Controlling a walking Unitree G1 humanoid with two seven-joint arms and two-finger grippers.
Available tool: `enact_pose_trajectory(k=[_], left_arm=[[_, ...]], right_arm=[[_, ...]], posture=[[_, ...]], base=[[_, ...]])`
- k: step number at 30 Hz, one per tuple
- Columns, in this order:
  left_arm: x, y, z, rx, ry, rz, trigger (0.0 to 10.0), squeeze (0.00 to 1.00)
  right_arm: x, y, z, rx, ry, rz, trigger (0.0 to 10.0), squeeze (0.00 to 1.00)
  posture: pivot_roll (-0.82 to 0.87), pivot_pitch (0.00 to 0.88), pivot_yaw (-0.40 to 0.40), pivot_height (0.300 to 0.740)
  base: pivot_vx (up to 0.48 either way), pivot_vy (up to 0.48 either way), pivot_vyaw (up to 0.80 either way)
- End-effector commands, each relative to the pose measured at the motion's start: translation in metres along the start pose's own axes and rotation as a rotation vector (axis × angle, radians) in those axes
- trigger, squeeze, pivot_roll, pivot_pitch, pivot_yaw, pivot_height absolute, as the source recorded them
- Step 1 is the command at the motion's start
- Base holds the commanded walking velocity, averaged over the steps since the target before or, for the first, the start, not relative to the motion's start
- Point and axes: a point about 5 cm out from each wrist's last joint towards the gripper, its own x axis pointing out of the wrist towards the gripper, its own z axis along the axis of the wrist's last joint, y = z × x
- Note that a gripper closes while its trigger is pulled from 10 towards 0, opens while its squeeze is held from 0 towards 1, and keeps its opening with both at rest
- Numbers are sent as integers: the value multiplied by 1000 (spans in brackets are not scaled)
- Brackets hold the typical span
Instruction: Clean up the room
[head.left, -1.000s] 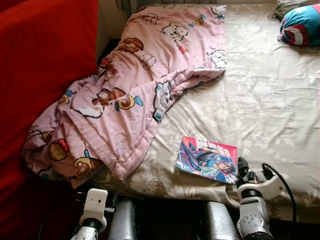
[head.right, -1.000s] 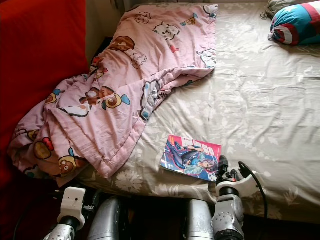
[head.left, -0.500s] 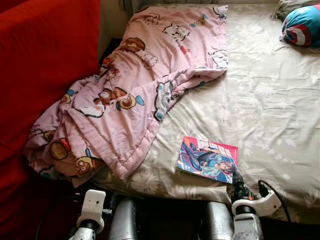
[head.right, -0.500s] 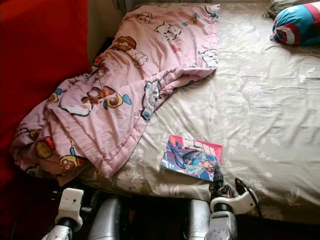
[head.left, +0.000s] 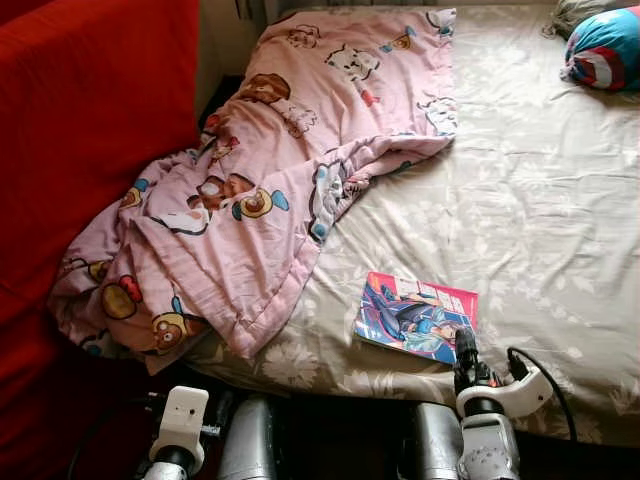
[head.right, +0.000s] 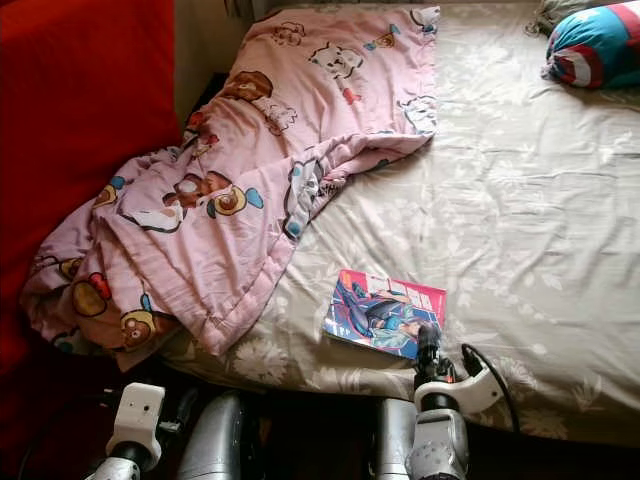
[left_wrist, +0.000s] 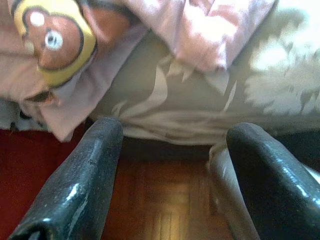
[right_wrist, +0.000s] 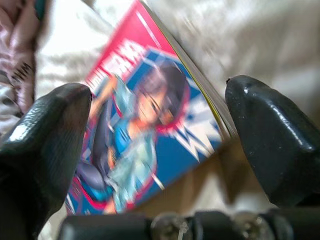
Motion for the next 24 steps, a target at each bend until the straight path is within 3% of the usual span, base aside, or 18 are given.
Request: enact_pose_trajectory(k=[1, 13, 18, 24], left_arm=[[-10, 6, -13, 19, 47, 1, 10000, 0], [-27, 10, -22, 38, 63, -3, 10000, 0], [-40, 19, -25, 60, 70, 4, 10000, 0], [-50, 21, -24, 71, 69, -4, 10000, 0]], right_arm=[[-3, -5, -1, 3, -1, -16, 10000, 0], [6, 0, 12, 41, 10, 96, 10000, 0], [8, -14, 34, 39, -19, 72, 10000, 0], [7, -18, 38, 55, 12, 114, 10000, 0]], posture=[[95, 251, 102, 583], [133, 304, 126, 583], [159, 334, 140, 583], [174, 351, 153, 583]], base=[[0, 0, 0], [0, 0, 0], [0, 0, 0], [0, 0, 0]])
